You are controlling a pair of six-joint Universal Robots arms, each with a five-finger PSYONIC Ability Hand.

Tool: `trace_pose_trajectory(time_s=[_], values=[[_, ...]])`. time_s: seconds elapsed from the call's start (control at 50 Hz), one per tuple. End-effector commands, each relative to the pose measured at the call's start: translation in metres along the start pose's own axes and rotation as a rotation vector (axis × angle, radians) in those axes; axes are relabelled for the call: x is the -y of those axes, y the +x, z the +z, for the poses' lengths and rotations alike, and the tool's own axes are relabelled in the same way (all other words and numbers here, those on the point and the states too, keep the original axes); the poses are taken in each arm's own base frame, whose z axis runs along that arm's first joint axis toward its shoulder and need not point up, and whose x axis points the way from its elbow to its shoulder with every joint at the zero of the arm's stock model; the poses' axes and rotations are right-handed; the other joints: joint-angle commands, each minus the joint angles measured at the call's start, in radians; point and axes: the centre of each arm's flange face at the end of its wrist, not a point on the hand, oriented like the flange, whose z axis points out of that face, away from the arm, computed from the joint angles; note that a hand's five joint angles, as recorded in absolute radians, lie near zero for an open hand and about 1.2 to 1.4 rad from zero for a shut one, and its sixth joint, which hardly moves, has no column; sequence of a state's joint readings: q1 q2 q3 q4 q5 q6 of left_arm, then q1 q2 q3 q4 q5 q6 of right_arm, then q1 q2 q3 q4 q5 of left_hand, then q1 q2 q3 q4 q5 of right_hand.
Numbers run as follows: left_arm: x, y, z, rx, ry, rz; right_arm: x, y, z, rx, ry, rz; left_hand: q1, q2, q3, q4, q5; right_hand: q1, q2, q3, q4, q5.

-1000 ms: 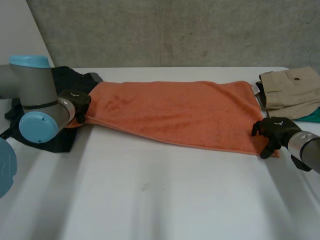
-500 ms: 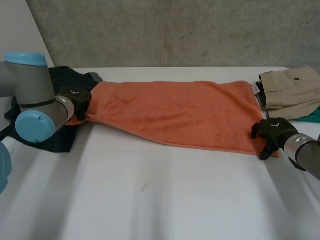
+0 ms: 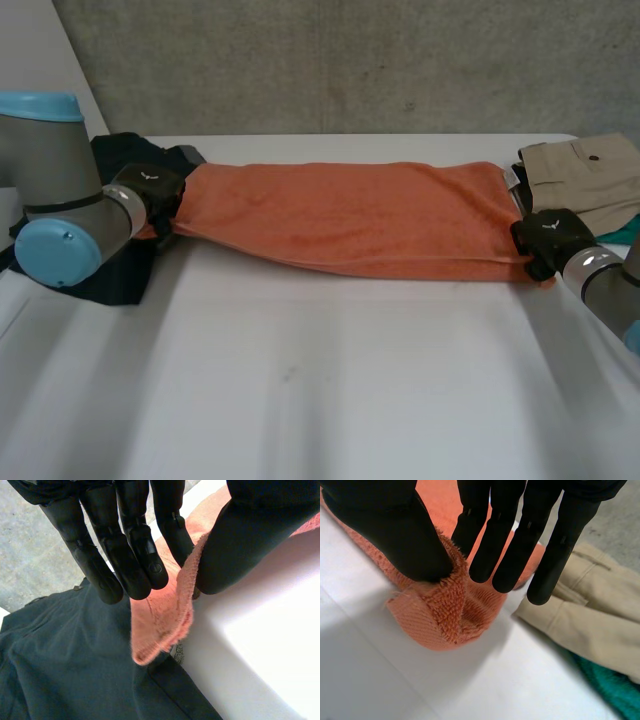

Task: Fold the laundry.

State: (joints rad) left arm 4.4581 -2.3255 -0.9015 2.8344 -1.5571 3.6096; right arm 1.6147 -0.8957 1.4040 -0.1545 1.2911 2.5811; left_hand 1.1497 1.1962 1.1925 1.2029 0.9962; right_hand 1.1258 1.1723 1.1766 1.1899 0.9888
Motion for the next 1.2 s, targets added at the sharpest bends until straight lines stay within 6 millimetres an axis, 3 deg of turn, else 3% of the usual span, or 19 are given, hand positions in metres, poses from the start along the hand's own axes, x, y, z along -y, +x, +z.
trace_pose_trajectory(time_s=[0.02,0.1,0.12,0.22,0.26,0.34,0.5,0.6,0.76,0.98,1.1,1.12,1.14,1.16,1.2], values=[[-0.003,0.006,-0.036,-0.039,-0.066,0.069,0.024,0.016,-0.030,-0.018,0.011,-0.043,0.247,0.200,0.204,0.193,0.226,0.271,0.224,0.220,0.206,0.233],[-0.024,0.018,-0.077,-0.139,-0.206,0.188,0.024,0.020,-0.063,0.047,-0.103,-0.144,0.247,0.200,0.204,0.193,0.226,0.271,0.224,0.220,0.206,0.233],[-0.036,0.026,-0.095,-0.205,-0.275,0.249,0.018,0.018,-0.079,0.098,-0.183,-0.190,0.247,0.200,0.204,0.193,0.226,0.271,0.224,0.220,0.206,0.233],[-0.071,0.041,-0.138,-0.378,-0.401,0.368,0.002,0.011,-0.132,0.313,-0.423,-0.324,0.247,0.200,0.204,0.193,0.226,0.271,0.224,0.220,0.206,0.233],[-0.079,0.045,-0.147,-0.417,-0.409,0.384,0.002,0.013,-0.141,0.345,-0.444,-0.377,0.247,0.200,0.204,0.193,0.226,0.271,0.224,0.220,0.206,0.233],[-0.086,0.052,-0.156,-0.454,-0.405,0.415,0.005,0.016,-0.135,0.290,-0.399,-0.423,0.247,0.200,0.204,0.193,0.226,0.271,0.224,0.220,0.206,0.233],[-0.047,0.029,-0.120,-0.243,-0.229,0.381,0.018,0.014,-0.101,0.189,-0.267,-0.384,0.247,0.200,0.204,0.193,0.226,0.271,0.224,0.220,0.206,0.233],[-0.022,0.018,-0.083,-0.127,-0.108,0.320,0.024,0.018,-0.063,0.075,-0.142,-0.330,0.247,0.200,0.204,0.193,0.226,0.271,0.224,0.220,0.206,0.233],[0.000,0.018,-0.033,-0.024,-0.004,0.313,0.035,0.025,-0.007,-0.086,0.053,-0.286,0.247,0.200,0.204,0.193,0.226,0.271,0.224,0.220,0.206,0.233],[0.012,0.033,0.028,0.082,0.075,0.350,0.044,0.017,0.054,-0.223,0.212,-0.311,0.247,0.200,0.204,0.193,0.226,0.271,0.224,0.220,0.206,0.233],[0.014,0.033,0.045,0.137,0.084,0.382,0.036,0.012,0.078,-0.265,0.228,-0.326,0.247,0.200,0.204,0.193,0.226,0.271,0.224,0.220,0.206,0.233],[0.014,0.035,0.046,0.135,0.086,0.386,0.033,0.011,0.080,-0.266,0.226,-0.329,0.064,0.017,0.021,0.011,0.043,-0.058,-0.105,-0.109,-0.122,-0.096],[0.015,0.038,0.048,0.127,0.092,0.391,0.030,0.007,0.084,-0.267,0.219,-0.335,-0.650,-0.697,-0.693,-0.703,-0.671,-0.951,-0.998,-1.002,-1.015,-0.989],[0.016,0.039,0.048,0.129,0.094,0.393,0.028,0.006,0.086,-0.269,0.216,-0.338,-0.975,-1.022,-1.018,-1.028,-0.996,-0.951,-0.998,-1.002,-1.015,-0.989],[0.019,0.042,0.046,0.121,0.108,0.390,0.026,0.003,0.089,-0.268,0.212,-0.338,-0.975,-1.022,-1.018,-1.028,-0.996,-0.951,-0.998,-1.002,-1.015,-0.989]])
